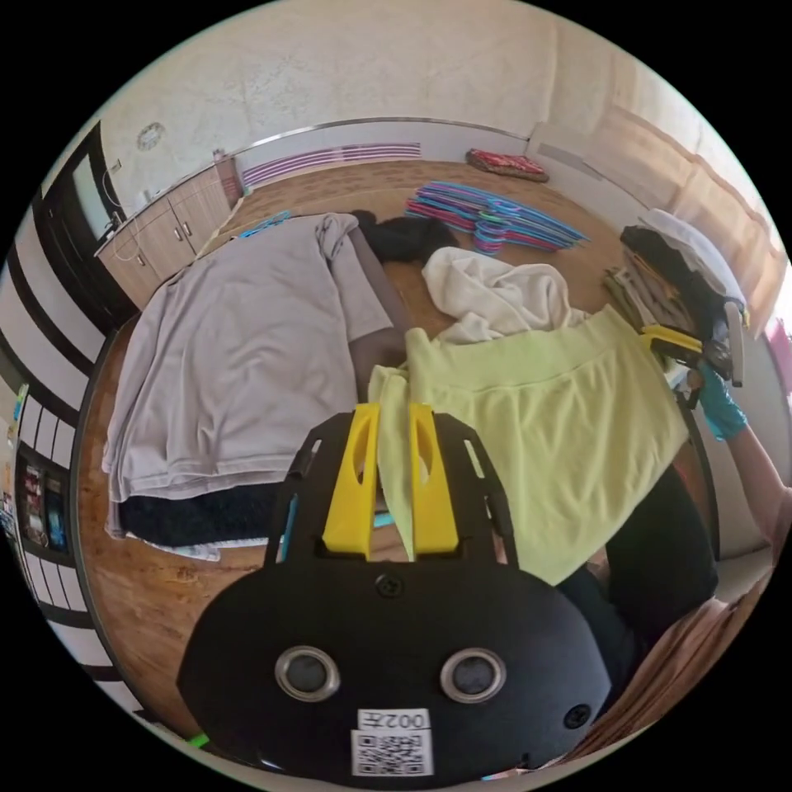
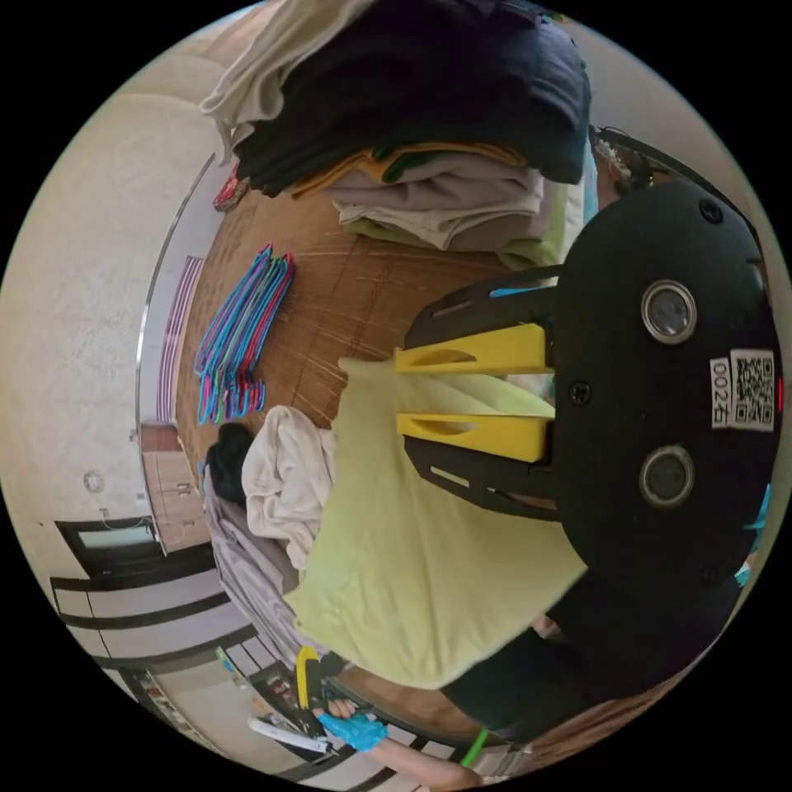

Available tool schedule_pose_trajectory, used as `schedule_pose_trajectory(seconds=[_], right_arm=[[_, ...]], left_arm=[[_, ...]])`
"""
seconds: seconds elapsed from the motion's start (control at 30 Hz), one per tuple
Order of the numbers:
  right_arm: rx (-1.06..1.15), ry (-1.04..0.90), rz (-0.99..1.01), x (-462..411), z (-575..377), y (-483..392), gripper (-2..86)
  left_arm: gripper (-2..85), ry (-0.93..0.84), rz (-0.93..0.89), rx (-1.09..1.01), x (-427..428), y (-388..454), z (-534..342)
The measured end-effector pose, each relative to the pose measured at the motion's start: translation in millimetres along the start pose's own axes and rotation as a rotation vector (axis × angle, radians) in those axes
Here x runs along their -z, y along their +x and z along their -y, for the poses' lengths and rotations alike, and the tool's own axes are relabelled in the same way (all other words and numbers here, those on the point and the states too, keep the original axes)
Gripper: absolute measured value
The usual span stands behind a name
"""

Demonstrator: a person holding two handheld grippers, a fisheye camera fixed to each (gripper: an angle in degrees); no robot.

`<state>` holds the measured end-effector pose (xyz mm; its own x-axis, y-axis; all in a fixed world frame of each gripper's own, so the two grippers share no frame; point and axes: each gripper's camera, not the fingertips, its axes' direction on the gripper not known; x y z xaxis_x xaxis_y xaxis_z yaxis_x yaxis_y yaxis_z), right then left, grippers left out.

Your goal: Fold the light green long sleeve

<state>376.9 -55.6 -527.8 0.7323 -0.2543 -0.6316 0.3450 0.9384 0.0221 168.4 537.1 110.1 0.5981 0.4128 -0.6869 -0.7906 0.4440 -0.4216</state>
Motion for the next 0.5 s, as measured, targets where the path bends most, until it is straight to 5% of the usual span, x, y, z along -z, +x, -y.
schedule_pose_trajectory(seconds=[0.17,0.5], right_arm=[[0.08,-0.086,0.182,40,-65,-7,10.1],[0.06,-0.166,0.195,35,-151,-46,13.5]], left_arm=[[8.7,-0.044,-0.117,-0.094,9,0,-39],[11.5,-0.257,-0.26,-0.211,-24,-2,-114]])
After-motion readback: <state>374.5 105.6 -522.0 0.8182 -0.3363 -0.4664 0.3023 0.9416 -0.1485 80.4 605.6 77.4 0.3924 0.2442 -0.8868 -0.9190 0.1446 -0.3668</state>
